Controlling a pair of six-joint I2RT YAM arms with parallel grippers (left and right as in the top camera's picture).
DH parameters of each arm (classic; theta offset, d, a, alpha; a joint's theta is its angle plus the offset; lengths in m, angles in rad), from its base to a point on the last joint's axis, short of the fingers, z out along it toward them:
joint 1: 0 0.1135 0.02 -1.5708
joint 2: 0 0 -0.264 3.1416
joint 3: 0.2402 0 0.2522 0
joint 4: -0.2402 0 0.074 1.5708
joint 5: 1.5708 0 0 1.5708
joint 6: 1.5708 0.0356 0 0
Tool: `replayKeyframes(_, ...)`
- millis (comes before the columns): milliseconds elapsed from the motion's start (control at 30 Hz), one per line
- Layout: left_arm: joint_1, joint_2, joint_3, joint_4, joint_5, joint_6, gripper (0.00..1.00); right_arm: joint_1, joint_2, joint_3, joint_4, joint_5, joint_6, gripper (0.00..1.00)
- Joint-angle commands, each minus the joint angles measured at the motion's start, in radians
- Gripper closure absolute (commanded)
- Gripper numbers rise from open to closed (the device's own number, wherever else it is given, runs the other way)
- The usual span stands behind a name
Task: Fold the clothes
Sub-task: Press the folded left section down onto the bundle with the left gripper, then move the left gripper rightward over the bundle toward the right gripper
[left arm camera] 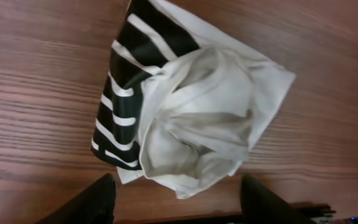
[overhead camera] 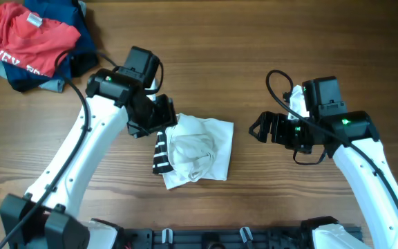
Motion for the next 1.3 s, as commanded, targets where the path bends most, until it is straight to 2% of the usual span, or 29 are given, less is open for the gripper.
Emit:
replayKeyframes(0,0.000,0.077,-0.058,0.026,0.055,-0.002,0.37,-0.003,0.008,0.002,0.005,-0.016,0.022,0.01)
replayKeyframes(167,-0.007,0.161,-0.079,0.071,0.162,-0.002,0.42,-0.003,0.008,0.002,0.001,-0.016,0.021,0.01)
replayKeyframes(500,-0.079,0.292,-0.079,0.137,0.162,-0.002,0.41,-0.003,0.008,0.002,0.000,-0.016,0.006,0.00)
replayKeyframes(600,-0.084,0.302,-0.079,0.152,0.162,-0.001,0.45,-0.003,0.008,0.002,0.000,-0.016,0.000,0.01)
replayKeyframes(667,-0.084,0.301,-0.079,0.177,0.163,-0.002,0.64,-0.003,0.008,0.002,0.000,-0.016,-0.001,0.00)
replayKeyframes(700,-0.084,0.301,-0.079,0.186,0.163,-0.001,0.71,-0.003,0.008,0.002,0.000,-0.016,-0.001,0.00)
replayKeyframes(767,-0.088,0.301,-0.079,0.199,0.170,0.000,0.96,-0.003,0.008,0.002,0.000,-0.016,-0.001,0.01)
replayKeyframes(900,-0.131,0.298,-0.079,0.245,0.242,0.045,0.96,-0.003,0.008,0.002,0.006,-0.008,0.002,0.00)
replayKeyframes(1100,-0.262,0.298,-0.079,0.352,0.259,-0.002,0.96,-0.003,0.008,0.002,0.011,-0.005,0.026,0.01)
replayKeyframes(1267,-0.309,0.298,-0.079,0.463,0.259,-0.006,0.96,-0.003,0.008,0.002,0.012,-0.004,0.039,0.01)
